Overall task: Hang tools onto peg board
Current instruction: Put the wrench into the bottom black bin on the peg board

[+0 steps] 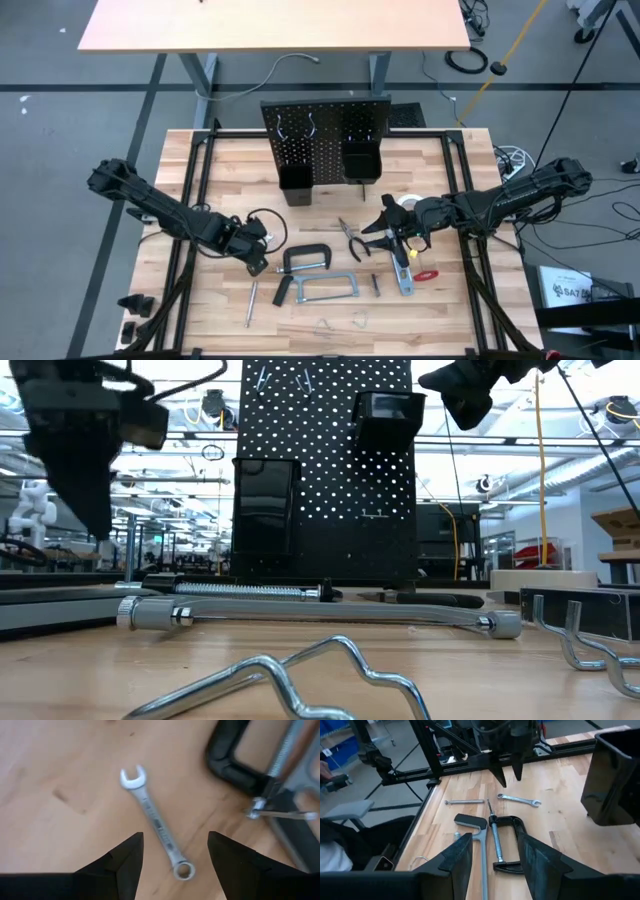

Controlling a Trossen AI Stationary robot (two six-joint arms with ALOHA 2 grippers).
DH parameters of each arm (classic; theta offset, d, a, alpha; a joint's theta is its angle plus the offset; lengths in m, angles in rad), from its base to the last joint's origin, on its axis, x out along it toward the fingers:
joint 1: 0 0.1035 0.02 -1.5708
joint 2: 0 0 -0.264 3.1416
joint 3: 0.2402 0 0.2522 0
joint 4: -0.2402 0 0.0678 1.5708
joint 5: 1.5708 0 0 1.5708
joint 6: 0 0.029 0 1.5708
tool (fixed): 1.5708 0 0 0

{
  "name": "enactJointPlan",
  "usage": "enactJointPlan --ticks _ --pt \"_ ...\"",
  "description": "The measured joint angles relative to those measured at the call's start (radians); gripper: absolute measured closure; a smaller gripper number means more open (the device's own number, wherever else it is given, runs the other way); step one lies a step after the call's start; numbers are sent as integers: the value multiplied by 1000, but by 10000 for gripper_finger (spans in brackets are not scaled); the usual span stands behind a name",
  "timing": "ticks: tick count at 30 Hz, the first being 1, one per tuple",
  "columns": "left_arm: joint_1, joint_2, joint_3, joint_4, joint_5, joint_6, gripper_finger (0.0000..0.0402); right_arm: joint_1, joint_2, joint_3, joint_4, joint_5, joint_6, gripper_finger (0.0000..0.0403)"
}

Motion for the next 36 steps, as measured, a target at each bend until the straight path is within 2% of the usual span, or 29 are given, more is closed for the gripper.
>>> enactJointPlan --ticks 9,15,21,24,36 --pt "3 -41 -79 19 -12 -49 175 -28 0 0 0 0 -33 250" --pt "2 -30 -156 257 -12 -49 175 -68 0 0 0 -1 -37 250" --pt "1 -24 -165 208 -86 -50 175 -77 0 0 0 -1 -35 250" --pt "1 -21 -165 217 -92 -72 175 -77 0 0 -1 -3 -34 250" --pt "-41 145 -161 261 -96 -102 175 -77 0 0 -4 -6 -33 250"
